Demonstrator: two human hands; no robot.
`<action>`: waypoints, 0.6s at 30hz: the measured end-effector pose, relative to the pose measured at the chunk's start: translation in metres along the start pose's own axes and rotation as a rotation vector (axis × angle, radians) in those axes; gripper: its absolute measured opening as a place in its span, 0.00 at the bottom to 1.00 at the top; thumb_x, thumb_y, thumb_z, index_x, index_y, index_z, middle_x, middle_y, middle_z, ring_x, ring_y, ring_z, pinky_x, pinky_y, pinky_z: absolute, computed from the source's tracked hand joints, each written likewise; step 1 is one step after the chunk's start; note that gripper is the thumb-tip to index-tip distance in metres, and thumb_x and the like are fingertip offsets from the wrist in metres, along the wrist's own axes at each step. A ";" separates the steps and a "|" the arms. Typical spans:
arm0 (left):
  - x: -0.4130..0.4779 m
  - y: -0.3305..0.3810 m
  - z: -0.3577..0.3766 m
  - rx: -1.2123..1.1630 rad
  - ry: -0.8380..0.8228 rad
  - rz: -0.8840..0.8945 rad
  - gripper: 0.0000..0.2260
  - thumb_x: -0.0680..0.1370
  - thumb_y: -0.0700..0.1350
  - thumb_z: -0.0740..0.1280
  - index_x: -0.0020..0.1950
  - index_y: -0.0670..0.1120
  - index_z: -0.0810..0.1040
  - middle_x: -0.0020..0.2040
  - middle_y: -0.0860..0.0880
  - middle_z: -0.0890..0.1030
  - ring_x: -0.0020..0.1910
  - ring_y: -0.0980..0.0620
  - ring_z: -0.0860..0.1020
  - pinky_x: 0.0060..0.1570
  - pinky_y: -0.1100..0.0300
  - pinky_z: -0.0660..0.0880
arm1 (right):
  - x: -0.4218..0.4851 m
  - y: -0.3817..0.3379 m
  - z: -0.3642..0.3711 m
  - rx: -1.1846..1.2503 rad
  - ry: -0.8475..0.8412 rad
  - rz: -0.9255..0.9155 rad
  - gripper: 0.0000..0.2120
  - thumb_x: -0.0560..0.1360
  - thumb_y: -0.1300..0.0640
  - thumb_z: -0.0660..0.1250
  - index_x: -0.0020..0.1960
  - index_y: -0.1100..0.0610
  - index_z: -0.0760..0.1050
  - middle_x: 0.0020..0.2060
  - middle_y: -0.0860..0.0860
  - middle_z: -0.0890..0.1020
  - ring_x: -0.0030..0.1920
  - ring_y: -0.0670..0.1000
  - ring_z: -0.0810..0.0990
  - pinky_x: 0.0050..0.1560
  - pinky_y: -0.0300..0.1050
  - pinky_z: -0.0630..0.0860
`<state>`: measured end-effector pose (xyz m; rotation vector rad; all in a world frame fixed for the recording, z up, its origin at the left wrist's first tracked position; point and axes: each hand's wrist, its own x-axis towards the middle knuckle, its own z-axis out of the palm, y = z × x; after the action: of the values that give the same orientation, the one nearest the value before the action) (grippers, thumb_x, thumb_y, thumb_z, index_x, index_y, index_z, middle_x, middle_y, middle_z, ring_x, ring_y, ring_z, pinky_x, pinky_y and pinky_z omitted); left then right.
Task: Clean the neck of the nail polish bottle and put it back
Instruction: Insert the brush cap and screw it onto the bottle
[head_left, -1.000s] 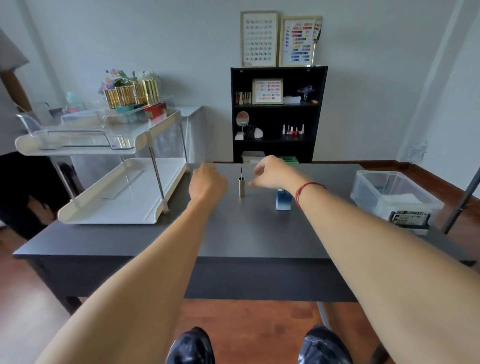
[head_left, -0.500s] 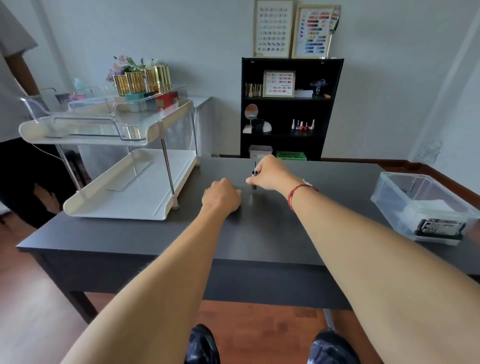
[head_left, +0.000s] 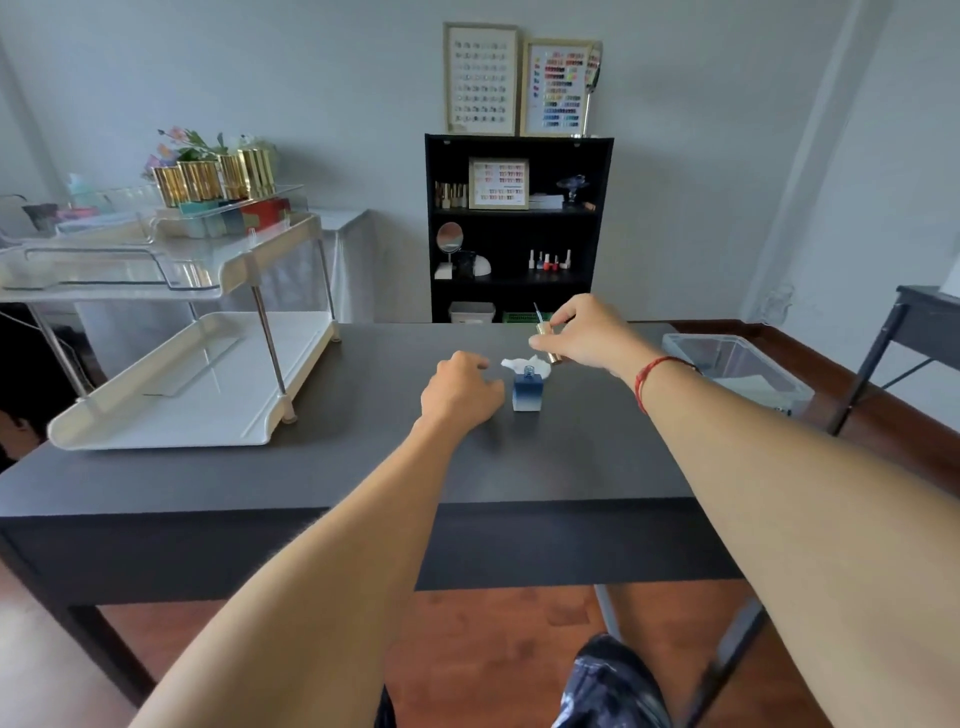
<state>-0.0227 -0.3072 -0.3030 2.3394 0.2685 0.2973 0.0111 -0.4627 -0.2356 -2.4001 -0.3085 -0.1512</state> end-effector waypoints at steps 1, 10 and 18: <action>-0.002 0.002 0.002 -0.027 -0.024 0.014 0.21 0.73 0.46 0.65 0.67 0.48 0.74 0.63 0.47 0.77 0.59 0.46 0.77 0.59 0.53 0.74 | -0.003 0.004 -0.003 -0.004 0.002 0.002 0.17 0.71 0.53 0.73 0.47 0.68 0.79 0.44 0.65 0.82 0.40 0.60 0.78 0.35 0.41 0.67; -0.007 0.005 0.012 -0.043 -0.119 0.151 0.19 0.72 0.49 0.72 0.62 0.48 0.79 0.53 0.50 0.81 0.52 0.51 0.79 0.56 0.55 0.77 | -0.012 0.008 -0.013 -0.058 -0.104 -0.015 0.08 0.77 0.55 0.65 0.51 0.56 0.80 0.43 0.46 0.76 0.41 0.46 0.73 0.32 0.35 0.64; -0.005 0.004 0.013 0.020 -0.110 0.233 0.14 0.77 0.46 0.68 0.60 0.44 0.80 0.52 0.44 0.81 0.49 0.44 0.77 0.55 0.51 0.76 | -0.008 -0.004 -0.015 -0.138 -0.117 -0.060 0.08 0.76 0.55 0.61 0.50 0.51 0.79 0.45 0.49 0.80 0.41 0.47 0.76 0.37 0.40 0.69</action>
<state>-0.0237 -0.3200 -0.3104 2.3997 -0.0552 0.2781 0.0016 -0.4709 -0.2235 -2.5428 -0.4381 -0.0606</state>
